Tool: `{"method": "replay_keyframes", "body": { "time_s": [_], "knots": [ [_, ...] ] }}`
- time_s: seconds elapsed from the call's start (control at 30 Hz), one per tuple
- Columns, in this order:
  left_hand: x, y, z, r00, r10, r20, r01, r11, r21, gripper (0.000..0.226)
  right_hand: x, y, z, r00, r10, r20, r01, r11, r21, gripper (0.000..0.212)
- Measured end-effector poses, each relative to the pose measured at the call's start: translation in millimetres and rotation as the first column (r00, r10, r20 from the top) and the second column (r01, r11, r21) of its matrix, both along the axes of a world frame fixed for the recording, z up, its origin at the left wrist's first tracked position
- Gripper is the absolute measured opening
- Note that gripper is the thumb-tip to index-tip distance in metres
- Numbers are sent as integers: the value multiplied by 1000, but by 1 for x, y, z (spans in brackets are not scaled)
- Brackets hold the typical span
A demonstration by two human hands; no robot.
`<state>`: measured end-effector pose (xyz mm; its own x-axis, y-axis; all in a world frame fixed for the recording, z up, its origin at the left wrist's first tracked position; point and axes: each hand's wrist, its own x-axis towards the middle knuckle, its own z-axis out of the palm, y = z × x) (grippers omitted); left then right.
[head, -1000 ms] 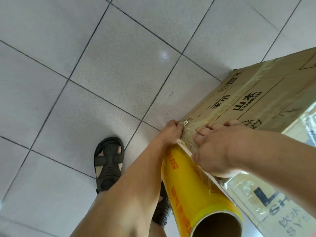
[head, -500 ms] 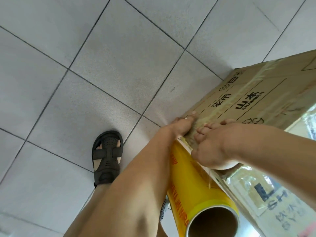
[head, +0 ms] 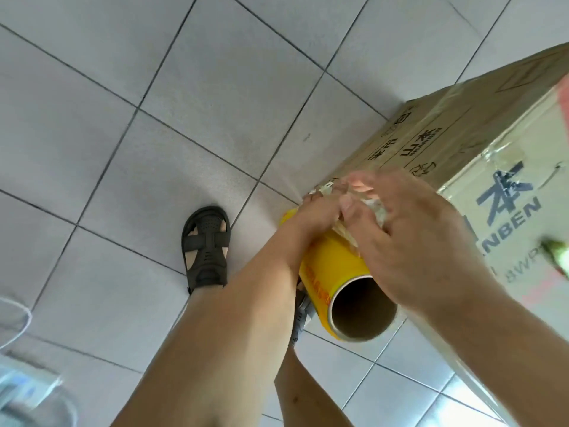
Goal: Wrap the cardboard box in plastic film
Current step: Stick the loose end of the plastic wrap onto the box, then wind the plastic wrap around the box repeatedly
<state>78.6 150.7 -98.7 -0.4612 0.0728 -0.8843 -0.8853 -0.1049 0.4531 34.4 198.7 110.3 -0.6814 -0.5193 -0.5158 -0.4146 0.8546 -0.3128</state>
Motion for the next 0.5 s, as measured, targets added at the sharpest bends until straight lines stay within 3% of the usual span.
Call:
{"method": "replay_keyframes", "body": {
  "time_s": [0.03,0.1,0.17,0.23,0.27,0.33,0.4,0.5],
  "knots": [
    [1,-2,17,998,-65,-24,64,997,-41,113,17,13,11,988,-130,-82,123,988,-89,32],
    [5,-3,52,1000,5,22,-5,1000,20,107,50,41,27,916,-379,-131,368,925,-98,28],
    [17,-1,70,998,44,40,-46,998,34,96,77,64,27,800,-601,-5,596,792,135,41],
    [27,3,81,998,45,38,-47,998,45,105,95,72,23,670,-725,160,632,670,389,66],
    [29,6,80,998,56,32,-57,997,54,115,100,76,16,589,-772,237,655,629,418,72],
    [30,12,70,998,48,48,-52,995,80,127,103,85,0,464,-829,312,735,557,385,55],
    [33,18,55,996,58,60,-65,991,114,133,101,94,-15,504,-806,311,736,589,334,29],
    [31,18,67,987,121,102,-133,983,128,120,92,104,-16,727,-647,229,563,753,341,21]
  ]
}}
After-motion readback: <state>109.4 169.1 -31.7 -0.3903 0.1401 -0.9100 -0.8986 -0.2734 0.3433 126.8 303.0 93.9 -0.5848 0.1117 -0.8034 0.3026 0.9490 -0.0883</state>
